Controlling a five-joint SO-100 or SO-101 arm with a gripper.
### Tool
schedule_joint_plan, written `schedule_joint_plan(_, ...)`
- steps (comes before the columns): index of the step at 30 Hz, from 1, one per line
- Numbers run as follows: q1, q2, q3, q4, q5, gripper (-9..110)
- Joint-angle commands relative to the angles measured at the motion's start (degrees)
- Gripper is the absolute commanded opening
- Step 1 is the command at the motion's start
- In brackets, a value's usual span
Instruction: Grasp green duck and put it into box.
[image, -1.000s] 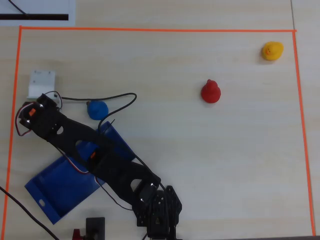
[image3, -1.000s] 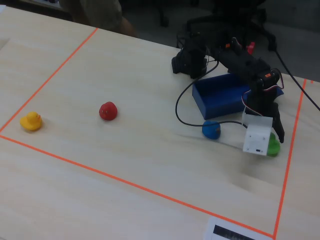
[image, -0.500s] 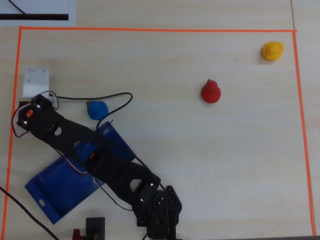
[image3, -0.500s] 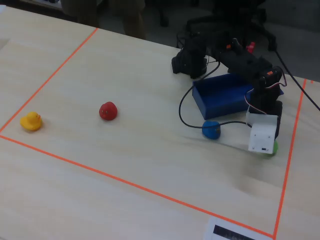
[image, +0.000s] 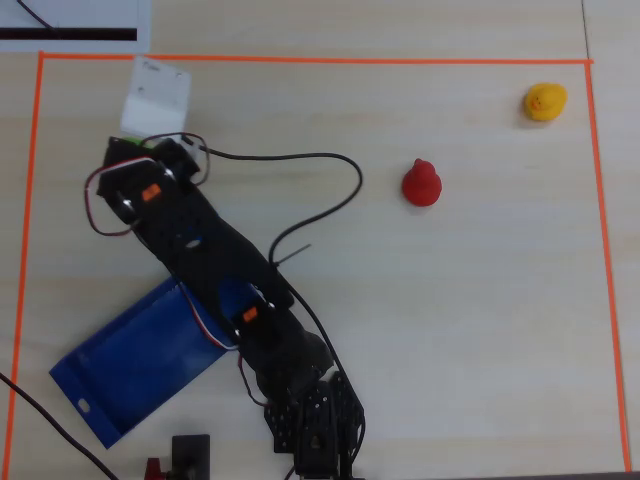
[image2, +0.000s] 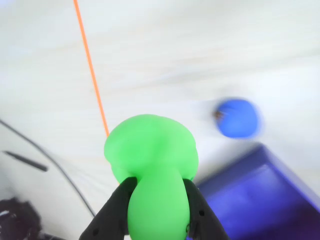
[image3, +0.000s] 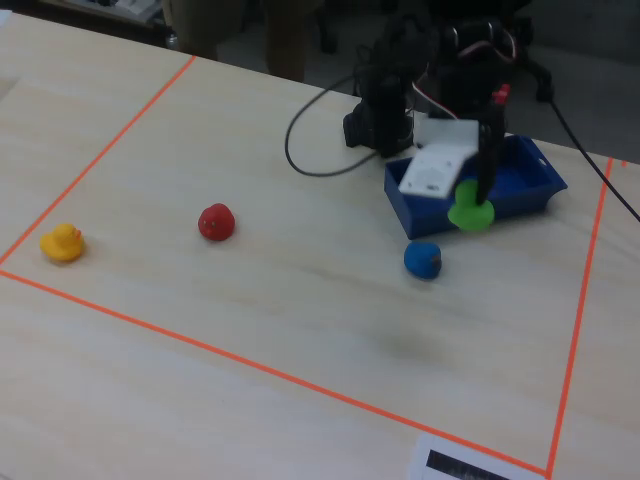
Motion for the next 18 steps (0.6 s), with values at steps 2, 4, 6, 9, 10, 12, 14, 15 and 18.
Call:
schedule_joint_plan(2, 6.50, 31.11, 27.95, -2.11, -2.11, 0)
schedule_joint_plan(4, 10.63, 42.89, 43.68, -6.33, -4.13, 0)
schedule_joint_plan(6, 14.06, 52.29, 56.34, -8.09, -5.54, 0)
schedule_joint_plan(9, 15.91, 62.75, 68.91, -8.26, -5.19, 0)
schedule_joint_plan(10, 15.38, 65.74, 71.98, -7.82, -4.48, 0)
schedule_joint_plan(12, 13.54, 70.58, 77.26, -7.03, -2.29, 0)
schedule_joint_plan(14, 12.04, 73.39, 81.74, -6.77, 0.18, 0)
schedule_joint_plan(15, 11.60, 73.92, 83.50, -6.77, 1.23, 0)
schedule_joint_plan(18, 10.46, 72.69, 85.17, -7.21, 4.13, 0)
